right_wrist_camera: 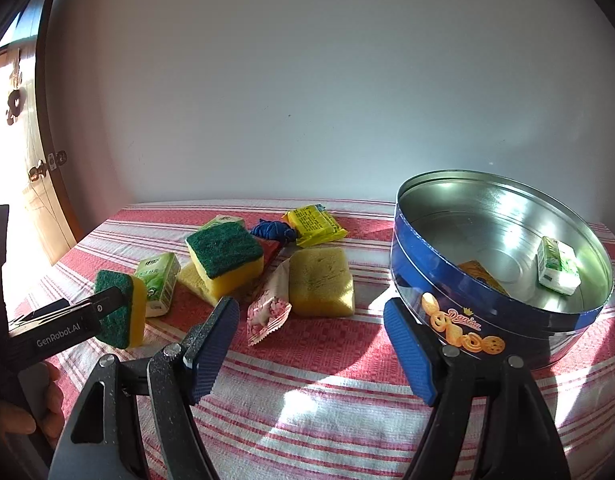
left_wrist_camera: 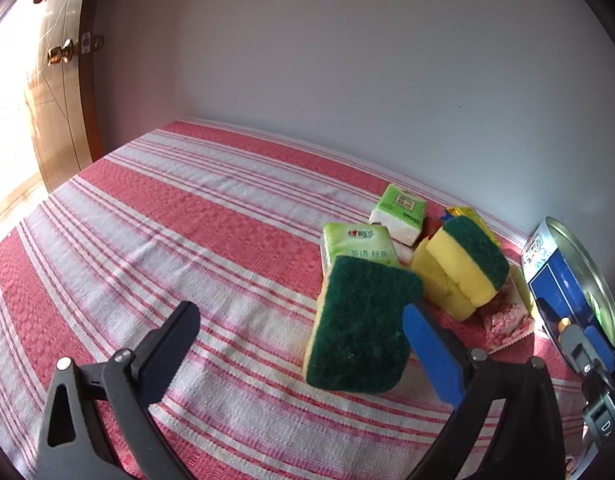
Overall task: Organize objects
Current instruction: 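Grasp the yellow-green sponge with the left gripper and lift it, then grasp green tissue pack with right gripper while left gripper holds the sponge, then lower both held items into the tin and open both grippers, then withdraw both grippers from the tin toward the remaining items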
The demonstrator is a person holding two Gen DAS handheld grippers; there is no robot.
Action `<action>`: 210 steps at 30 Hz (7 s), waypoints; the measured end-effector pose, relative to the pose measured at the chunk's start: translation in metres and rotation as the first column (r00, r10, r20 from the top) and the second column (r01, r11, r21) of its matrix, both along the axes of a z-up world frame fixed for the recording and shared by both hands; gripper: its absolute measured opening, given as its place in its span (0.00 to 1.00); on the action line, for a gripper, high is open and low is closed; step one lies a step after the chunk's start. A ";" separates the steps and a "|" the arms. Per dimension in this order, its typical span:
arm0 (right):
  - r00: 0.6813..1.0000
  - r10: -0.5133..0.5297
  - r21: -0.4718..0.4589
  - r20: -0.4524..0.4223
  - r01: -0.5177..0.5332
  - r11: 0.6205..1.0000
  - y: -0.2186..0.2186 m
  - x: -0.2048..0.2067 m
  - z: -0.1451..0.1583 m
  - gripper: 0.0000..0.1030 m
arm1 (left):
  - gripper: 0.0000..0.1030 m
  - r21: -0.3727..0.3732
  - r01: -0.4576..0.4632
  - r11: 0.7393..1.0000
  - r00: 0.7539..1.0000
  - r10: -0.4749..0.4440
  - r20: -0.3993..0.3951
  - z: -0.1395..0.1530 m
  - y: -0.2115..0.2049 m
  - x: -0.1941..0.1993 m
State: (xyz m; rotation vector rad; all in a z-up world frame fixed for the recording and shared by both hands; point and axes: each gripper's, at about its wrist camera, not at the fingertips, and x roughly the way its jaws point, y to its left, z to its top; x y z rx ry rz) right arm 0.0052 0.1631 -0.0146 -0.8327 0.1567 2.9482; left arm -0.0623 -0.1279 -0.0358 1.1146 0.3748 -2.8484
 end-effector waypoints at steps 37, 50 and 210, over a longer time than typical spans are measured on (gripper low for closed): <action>0.949 0.298 -0.093 0.100 -0.289 0.953 -0.113 -0.055 -0.013 0.74 | 0.30 -0.042 -0.086 0.995 0.979 0.077 -0.187 0.027 -0.076 -0.002; 0.925 0.222 -0.010 0.310 -0.230 0.973 -0.170 -0.140 -0.037 0.67 | 0.30 -0.020 -0.129 0.991 0.978 0.124 -0.166 0.023 -0.089 -0.002; 0.856 -0.362 -0.002 -0.370 0.389 0.921 0.142 0.071 0.042 0.88 | 1.00 -0.257 0.164 0.952 0.945 -0.226 -0.235 0.030 0.220 0.013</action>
